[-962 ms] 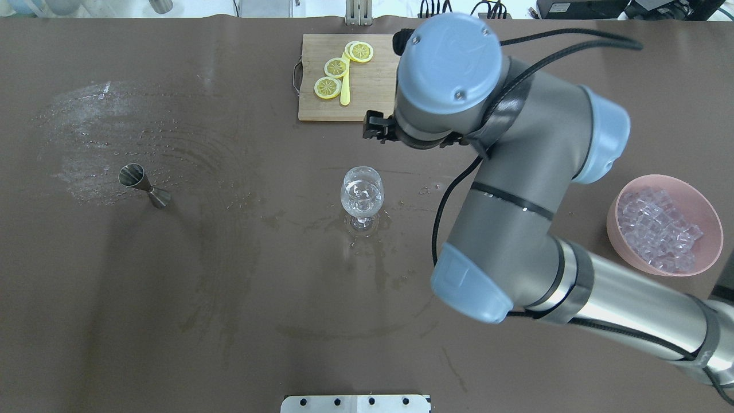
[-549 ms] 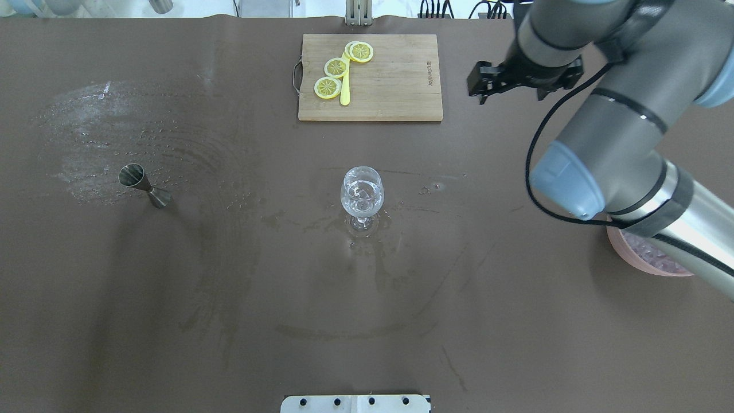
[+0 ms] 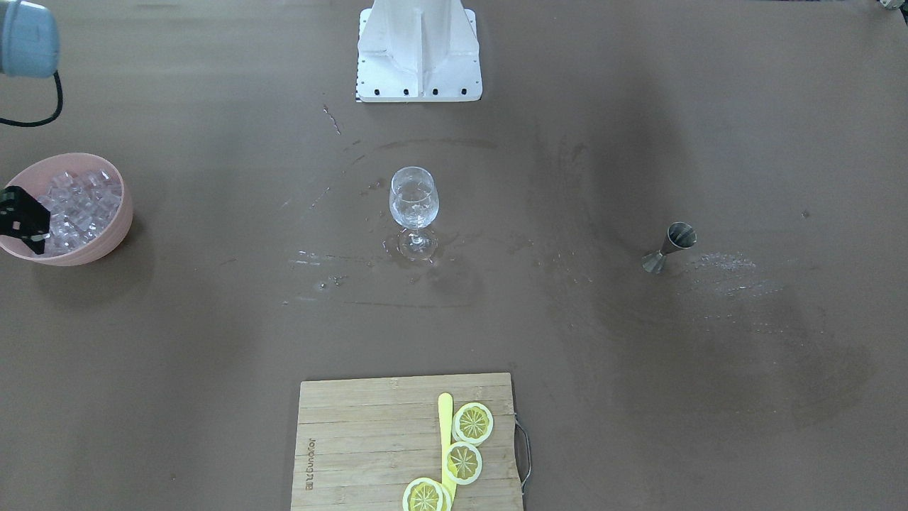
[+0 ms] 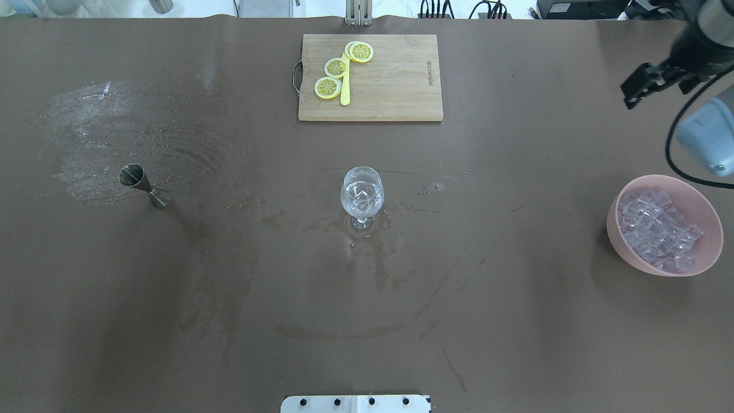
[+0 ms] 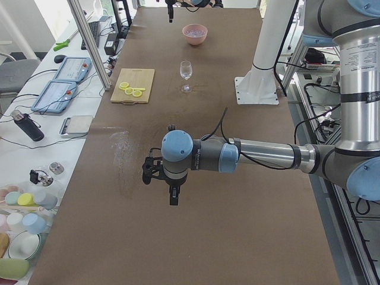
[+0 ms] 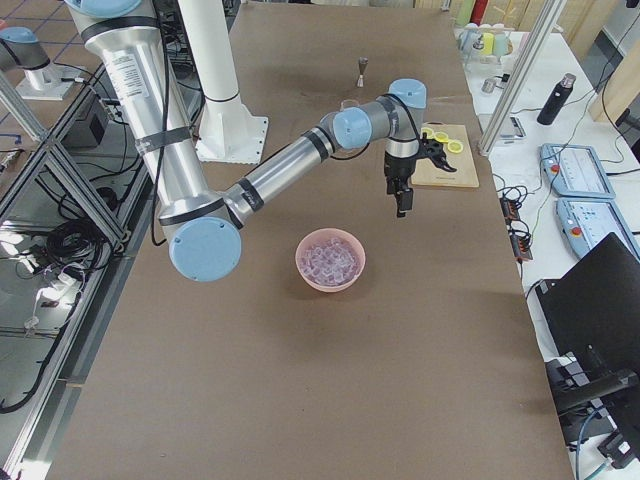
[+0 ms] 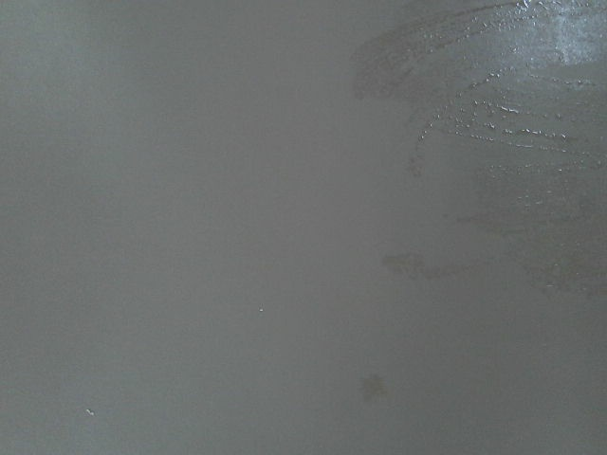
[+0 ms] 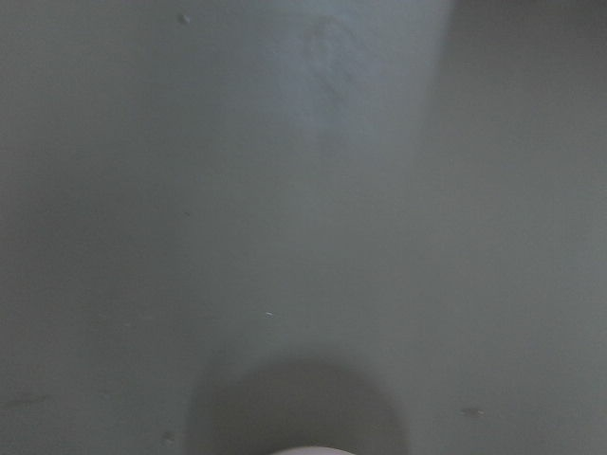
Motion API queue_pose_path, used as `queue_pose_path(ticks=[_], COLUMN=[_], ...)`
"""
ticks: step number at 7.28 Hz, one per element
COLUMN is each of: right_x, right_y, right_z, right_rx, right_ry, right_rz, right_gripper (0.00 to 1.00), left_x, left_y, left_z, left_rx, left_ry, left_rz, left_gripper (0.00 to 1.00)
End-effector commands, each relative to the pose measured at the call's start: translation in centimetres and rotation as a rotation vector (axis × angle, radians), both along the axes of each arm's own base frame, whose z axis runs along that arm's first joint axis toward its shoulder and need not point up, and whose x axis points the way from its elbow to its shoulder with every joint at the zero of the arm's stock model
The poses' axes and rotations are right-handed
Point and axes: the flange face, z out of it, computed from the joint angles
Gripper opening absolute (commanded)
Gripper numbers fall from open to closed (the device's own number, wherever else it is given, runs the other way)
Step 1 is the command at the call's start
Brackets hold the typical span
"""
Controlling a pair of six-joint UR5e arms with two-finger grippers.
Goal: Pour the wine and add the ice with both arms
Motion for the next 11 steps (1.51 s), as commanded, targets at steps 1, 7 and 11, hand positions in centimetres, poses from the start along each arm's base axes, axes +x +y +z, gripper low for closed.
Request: queue_pose_path(ticks=[1, 7, 11], right_x=[10.3, 22.3, 22.4], right_y=[2.6, 14.4, 14.7], right_z=[11.2, 26.4, 22.0], right_rx=[0.039, -0.118, -0.237], right_ry=[0.013, -0.057, -0.07], right_rz=[-0.07, 0.019, 0.306], right_gripper=[1.0, 1.0, 1.0], left_x=[0.1, 0.2, 0.3], left_y=[0.0, 0.2, 0.2], left_z=[0.1, 0.2, 0.4], left_rx=[-0.002, 0.006, 0.004], left_ry=[-0.003, -0.002, -0.002], left_rz=[0.002, 0.007, 0.01], left_gripper=[0.98, 0.98, 0.98])
